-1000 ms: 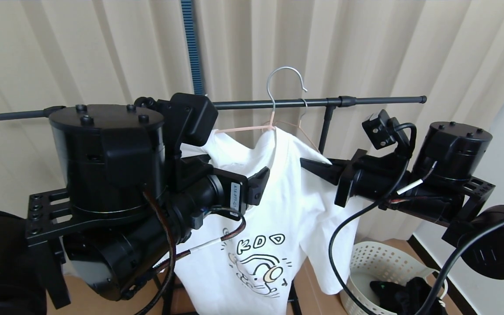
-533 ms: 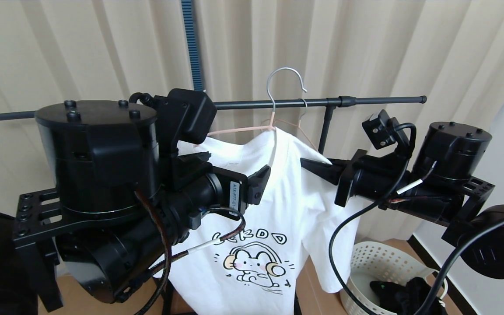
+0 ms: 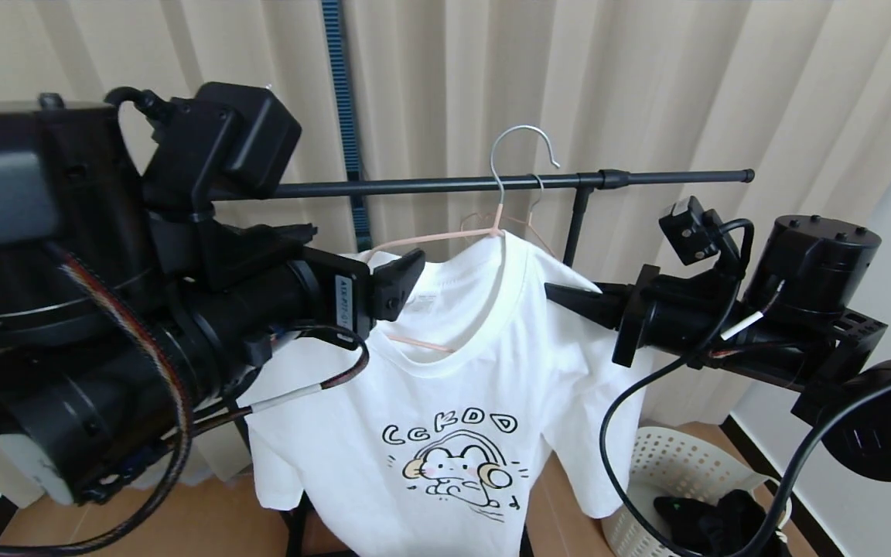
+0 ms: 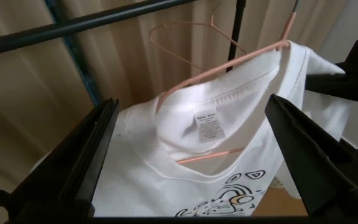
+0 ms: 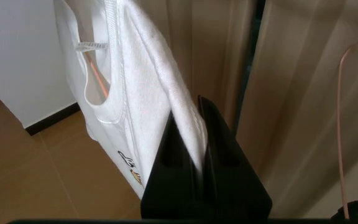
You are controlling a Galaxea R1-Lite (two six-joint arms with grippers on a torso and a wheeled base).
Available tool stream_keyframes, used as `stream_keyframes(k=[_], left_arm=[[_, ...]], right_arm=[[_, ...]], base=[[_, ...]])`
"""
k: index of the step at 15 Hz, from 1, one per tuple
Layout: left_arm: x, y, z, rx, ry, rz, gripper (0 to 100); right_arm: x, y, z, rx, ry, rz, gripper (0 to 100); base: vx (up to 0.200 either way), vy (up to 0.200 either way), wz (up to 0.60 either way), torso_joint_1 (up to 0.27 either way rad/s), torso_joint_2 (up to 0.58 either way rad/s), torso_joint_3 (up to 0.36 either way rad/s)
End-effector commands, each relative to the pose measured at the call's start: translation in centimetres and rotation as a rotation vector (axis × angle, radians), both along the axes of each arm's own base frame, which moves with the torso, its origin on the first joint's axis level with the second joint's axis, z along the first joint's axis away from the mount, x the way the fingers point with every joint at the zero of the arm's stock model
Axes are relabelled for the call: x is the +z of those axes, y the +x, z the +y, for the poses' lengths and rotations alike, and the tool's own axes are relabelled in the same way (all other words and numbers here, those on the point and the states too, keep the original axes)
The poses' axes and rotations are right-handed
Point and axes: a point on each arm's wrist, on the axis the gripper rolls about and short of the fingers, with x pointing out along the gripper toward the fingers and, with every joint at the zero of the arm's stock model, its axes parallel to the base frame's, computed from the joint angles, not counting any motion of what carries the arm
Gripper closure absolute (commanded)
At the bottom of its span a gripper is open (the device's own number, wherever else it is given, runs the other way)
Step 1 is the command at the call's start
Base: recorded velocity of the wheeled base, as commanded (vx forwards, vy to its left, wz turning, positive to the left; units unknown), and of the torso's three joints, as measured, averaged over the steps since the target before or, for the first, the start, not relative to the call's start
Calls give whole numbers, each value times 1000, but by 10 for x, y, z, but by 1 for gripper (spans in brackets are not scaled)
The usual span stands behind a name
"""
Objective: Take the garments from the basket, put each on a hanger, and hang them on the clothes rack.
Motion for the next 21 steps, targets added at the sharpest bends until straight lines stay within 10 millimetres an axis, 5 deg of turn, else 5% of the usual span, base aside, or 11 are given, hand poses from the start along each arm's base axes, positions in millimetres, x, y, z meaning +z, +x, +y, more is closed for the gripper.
stream_keyframes(k=[1,9,14,21], left_arm=[[22,-12,21,-23,-24,-34,0],[19,15,63,-359,152,284,0],[2,45,51,-499,244,391,0],[-12,55,43,-629,274,398,0]], right_arm=[[-3,2,-5,-4,-5,8,100],[-16,-5,-20,88,-87,-56,100],[-20,-10,-17,104,-92,-44,100],[-15,-22,-12,131,-89,-61,100]], base=[[0,0,0,0,0,0],[0,0,0,0,0,0],[0,0,0,0,0,0],[0,0,0,0,0,0]])
